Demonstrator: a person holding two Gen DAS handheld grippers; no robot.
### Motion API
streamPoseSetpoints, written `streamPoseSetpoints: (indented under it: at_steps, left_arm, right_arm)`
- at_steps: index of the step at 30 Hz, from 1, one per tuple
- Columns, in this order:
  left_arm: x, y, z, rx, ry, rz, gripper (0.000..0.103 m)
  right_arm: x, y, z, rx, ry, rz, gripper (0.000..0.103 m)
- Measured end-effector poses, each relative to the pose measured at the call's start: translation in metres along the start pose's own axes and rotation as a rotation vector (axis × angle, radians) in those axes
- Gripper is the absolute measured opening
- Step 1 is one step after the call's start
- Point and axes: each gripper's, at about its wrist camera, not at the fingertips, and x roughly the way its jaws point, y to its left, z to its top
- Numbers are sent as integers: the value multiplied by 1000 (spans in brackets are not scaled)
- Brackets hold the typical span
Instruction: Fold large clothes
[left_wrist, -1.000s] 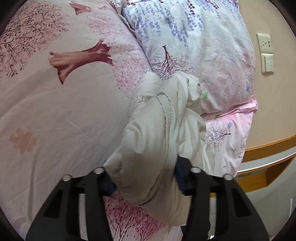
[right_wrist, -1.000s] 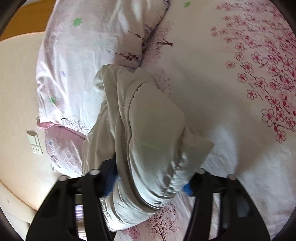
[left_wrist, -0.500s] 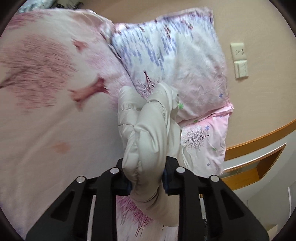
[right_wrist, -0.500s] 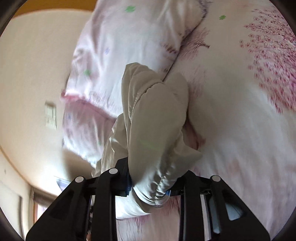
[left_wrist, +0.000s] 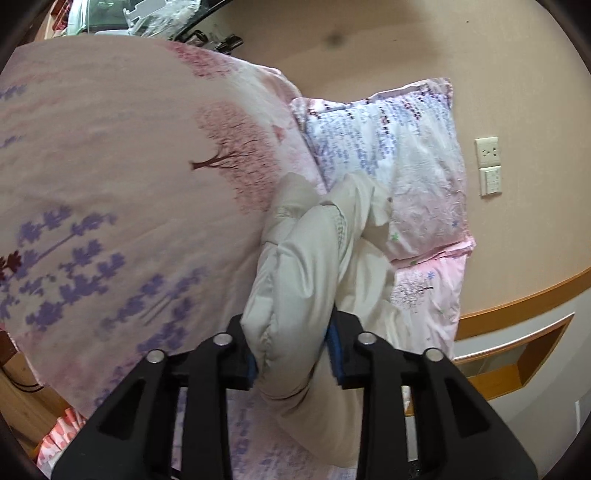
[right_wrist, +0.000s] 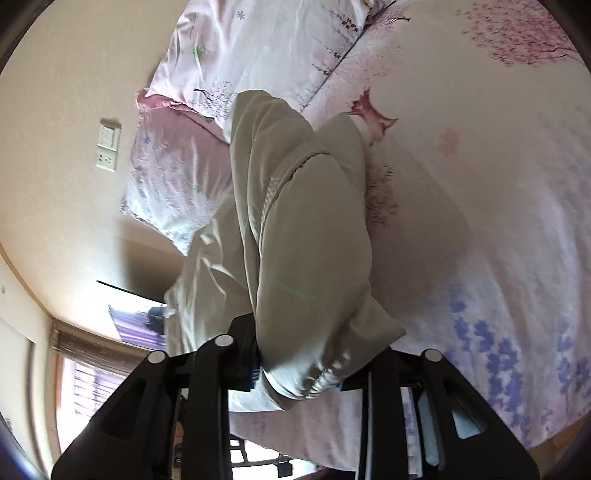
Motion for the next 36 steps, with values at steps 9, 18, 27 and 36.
streamPoseSetpoints:
  at_steps: [9, 18, 27, 36]
  left_arm:
    - [4, -7, -5, 103, 9, 60, 62]
    - [8, -15, -6, 182, 16, 103, 62]
    - [13, -27, -8, 303, 28, 164, 68]
    - [16, -31, -6, 343, 39, 144, 71]
  right_arm:
    - [-48, 40, 2, -201, -303, -303, 64]
    - [73, 198, -33, -711, 22, -173, 17]
    - [168, 225, -46, -771, 197, -304, 14]
    - [207, 209, -49, -717, 307, -418, 14]
